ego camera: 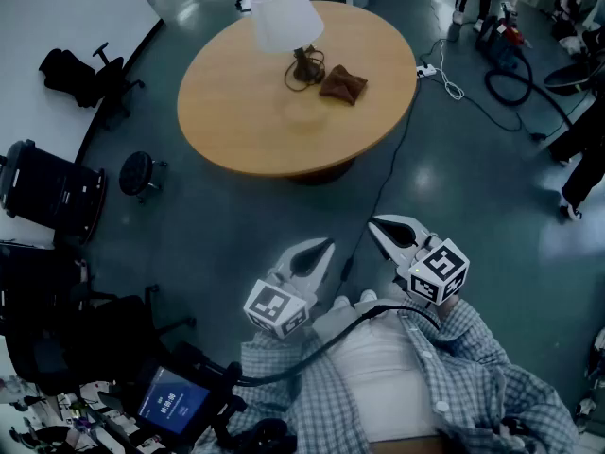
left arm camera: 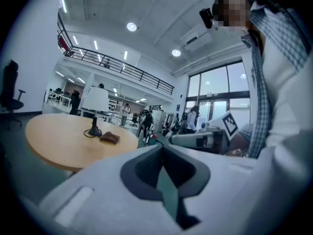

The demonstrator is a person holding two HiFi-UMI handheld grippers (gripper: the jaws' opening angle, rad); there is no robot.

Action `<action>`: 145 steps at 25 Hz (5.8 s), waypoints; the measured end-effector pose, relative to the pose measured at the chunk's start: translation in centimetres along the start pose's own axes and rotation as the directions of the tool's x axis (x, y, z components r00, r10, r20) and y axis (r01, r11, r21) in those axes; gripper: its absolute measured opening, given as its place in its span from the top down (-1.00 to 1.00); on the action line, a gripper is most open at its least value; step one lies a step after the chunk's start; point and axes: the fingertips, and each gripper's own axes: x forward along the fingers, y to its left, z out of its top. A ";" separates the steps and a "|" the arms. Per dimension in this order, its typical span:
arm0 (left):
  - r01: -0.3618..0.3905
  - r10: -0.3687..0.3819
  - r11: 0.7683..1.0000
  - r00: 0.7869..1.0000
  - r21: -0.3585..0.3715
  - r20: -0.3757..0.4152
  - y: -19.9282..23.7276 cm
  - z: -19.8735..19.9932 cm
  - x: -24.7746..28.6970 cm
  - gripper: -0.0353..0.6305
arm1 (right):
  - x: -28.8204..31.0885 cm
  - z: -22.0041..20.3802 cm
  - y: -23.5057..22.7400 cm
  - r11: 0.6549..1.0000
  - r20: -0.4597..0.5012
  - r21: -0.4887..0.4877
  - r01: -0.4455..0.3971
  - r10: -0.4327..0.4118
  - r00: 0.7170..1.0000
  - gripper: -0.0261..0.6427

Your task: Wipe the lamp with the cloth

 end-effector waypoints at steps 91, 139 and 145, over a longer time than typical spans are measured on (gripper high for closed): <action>0.208 0.150 0.792 0.846 -0.575 0.512 39.4 13.7 26.9 0.53 | 27.8 7.8 -33.7 1.000 -0.193 -0.001 0.008 -0.008 0.981 0.91; 0.122 0.195 0.805 0.870 -0.580 0.453 39.8 13.2 27.2 0.53 | 36.0 29.0 -38.0 0.995 0.206 0.093 -0.029 0.010 0.978 0.67; 0.125 0.190 0.805 0.872 -0.580 0.452 39.9 13.4 26.9 0.53 | 36.9 21.4 -42.9 0.980 0.009 0.185 0.067 -0.070 0.997 0.67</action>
